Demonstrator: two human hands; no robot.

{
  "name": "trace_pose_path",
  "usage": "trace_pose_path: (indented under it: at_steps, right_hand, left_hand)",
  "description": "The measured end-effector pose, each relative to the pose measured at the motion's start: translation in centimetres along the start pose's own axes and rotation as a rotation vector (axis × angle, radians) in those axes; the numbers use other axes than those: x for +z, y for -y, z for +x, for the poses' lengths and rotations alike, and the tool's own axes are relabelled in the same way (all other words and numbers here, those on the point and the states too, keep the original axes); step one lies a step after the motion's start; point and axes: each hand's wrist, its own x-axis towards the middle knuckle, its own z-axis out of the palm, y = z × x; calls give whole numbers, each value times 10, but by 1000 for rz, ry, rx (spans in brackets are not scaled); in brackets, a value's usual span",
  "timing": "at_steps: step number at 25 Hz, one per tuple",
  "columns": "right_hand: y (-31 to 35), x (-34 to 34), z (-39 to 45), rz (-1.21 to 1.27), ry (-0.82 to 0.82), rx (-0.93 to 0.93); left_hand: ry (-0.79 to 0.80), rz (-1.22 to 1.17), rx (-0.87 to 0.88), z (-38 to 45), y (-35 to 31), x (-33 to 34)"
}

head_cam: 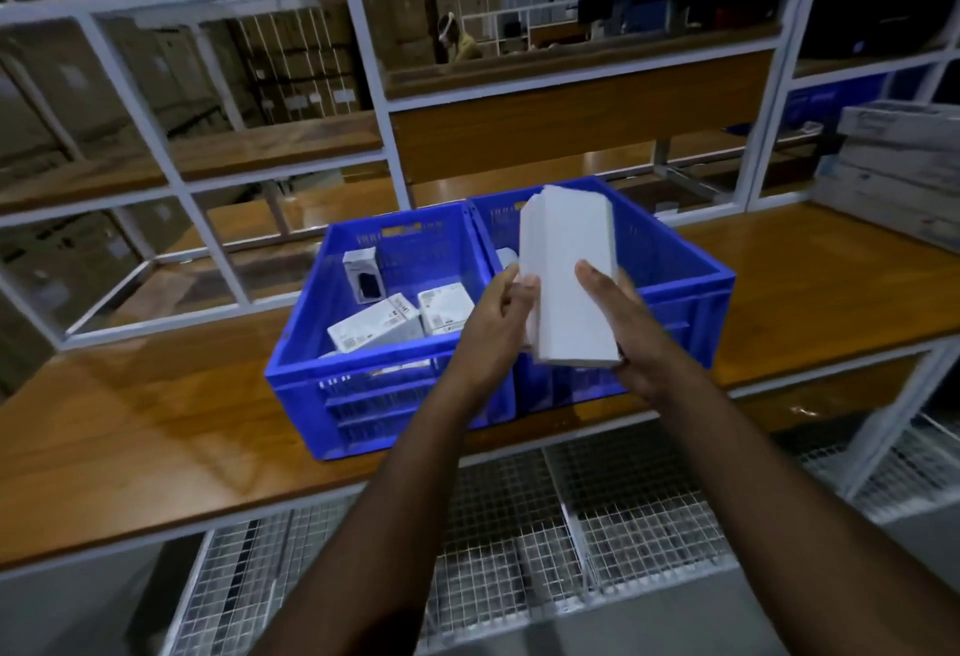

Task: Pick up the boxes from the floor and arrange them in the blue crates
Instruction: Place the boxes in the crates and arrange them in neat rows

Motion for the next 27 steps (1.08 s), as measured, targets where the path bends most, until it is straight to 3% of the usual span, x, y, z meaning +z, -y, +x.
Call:
trace_pose_path:
  at_steps: [5, 9, 11, 16, 21, 27]
  right_hand:
    - [41, -35, 83, -75, -291, -106]
    - [47, -53, 149, -516, -590, -116]
    - [37, -55, 176, -788, -656, -3]
    - [-10, -62, 210, -1133, -656, 259]
    - [-21, -62, 213, -1333, -696, 316]
    - [-25, -75, 218, -1657, -646, 459]
  left_hand:
    - [-6, -3, 48, 83, 11, -18]
    - [19, -3, 17, 139, 27, -33]
    - [87, 51, -6, 166, 39, -33]
    - [215, 173, -40, 211, 56, -6]
    - [306, 299, -102, 236, 66, 29]
    - [316, 332, -49, 252, 71, 36]
